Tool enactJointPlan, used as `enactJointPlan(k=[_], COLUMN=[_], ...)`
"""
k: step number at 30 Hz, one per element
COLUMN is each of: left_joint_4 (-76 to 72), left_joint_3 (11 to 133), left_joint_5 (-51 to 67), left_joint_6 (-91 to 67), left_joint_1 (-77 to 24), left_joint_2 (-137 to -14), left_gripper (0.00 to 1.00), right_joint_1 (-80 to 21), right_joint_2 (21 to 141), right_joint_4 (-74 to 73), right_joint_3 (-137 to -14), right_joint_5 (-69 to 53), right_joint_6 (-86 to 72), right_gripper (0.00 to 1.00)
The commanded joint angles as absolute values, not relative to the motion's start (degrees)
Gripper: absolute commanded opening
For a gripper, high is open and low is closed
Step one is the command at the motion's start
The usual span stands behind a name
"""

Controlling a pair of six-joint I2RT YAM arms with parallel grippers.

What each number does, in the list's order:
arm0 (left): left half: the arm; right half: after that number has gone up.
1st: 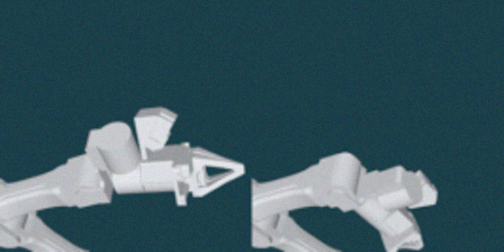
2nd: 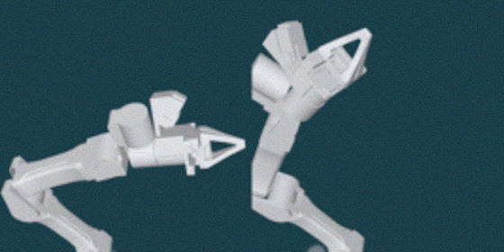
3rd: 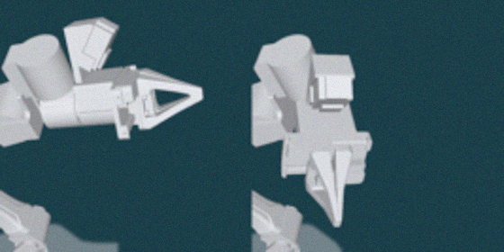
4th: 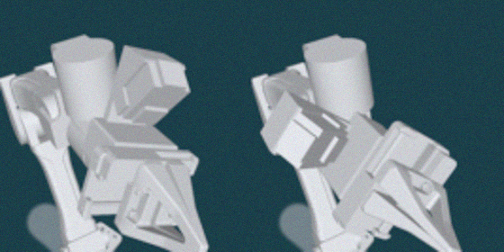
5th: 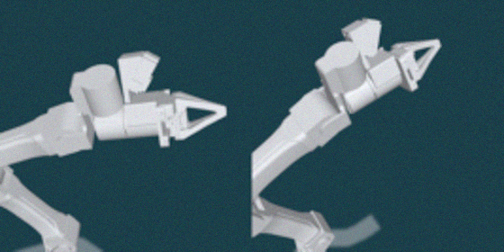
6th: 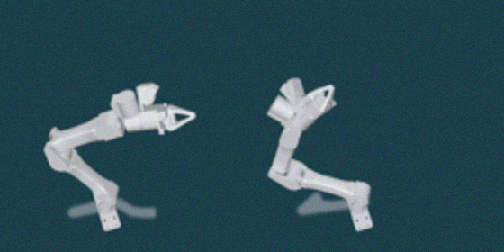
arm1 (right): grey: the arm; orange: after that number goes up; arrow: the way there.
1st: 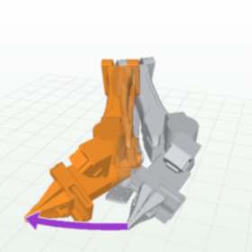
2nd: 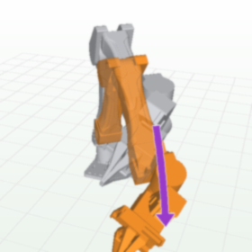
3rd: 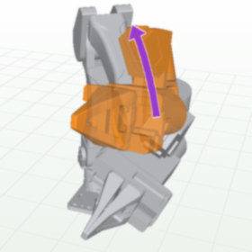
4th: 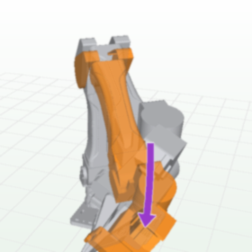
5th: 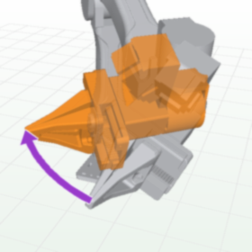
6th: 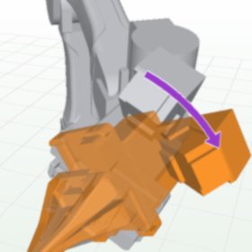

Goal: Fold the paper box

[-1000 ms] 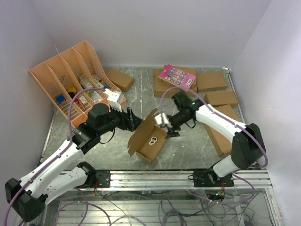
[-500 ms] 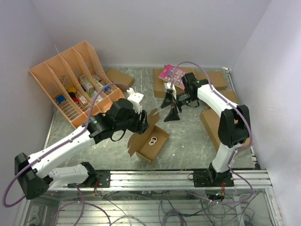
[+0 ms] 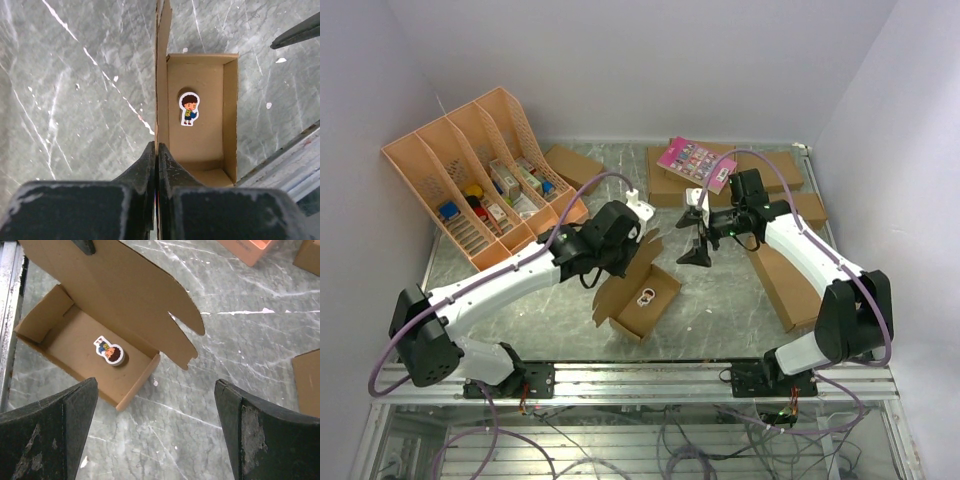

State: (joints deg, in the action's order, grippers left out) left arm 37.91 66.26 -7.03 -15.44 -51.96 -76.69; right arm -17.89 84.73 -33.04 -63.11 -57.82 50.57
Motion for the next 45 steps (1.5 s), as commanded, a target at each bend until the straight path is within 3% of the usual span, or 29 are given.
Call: enactJointPlan(k=[1,11,18,23,32,45], left_joint_4=[33.83,25.4,32.73,34.63,36.76,37.95], left_joint_3=[69.05,74.99,84.78,88.18,91.21,93.03], left_joint_5=[-6.68,3.0,9.88,13.2,19.57,21.92], left_joint_6=[-3.6,22.75,27.71,29.68,31.95,32.23], left_joint_1=[-52.34,-51.83,-49.18,-47.37,-46.09,-45.97], left_joint_2=[-77.95,-83.37,-92.7,-95.62,-98.69,-101.23], left_gripper=[0.07,0.07,0.07,0.07,0.07,0.07], right_joint_1=[-16.04,-11.82,-9.65,-6.65,-1.84,-2.67], right_joint_2=[84.21,81.32,79.47,78.65,84.79,87.53], right_joint_4=[-32.53,-26.68,-17.71,-19.58,-28.58,-36.63], right_joint_3=[-64.07,-57.81,-52.31,-53.04,-58.97,-62.64], right_joint_5=[-58.69,-60.33,-54.94,-55.81,-66.35,-66.4], right_joint_6=[53.0,51.01,44.14,45.83,50.46,57.62], right_gripper=[1.0,1.0,0.93,0.87,0.65,0.31])
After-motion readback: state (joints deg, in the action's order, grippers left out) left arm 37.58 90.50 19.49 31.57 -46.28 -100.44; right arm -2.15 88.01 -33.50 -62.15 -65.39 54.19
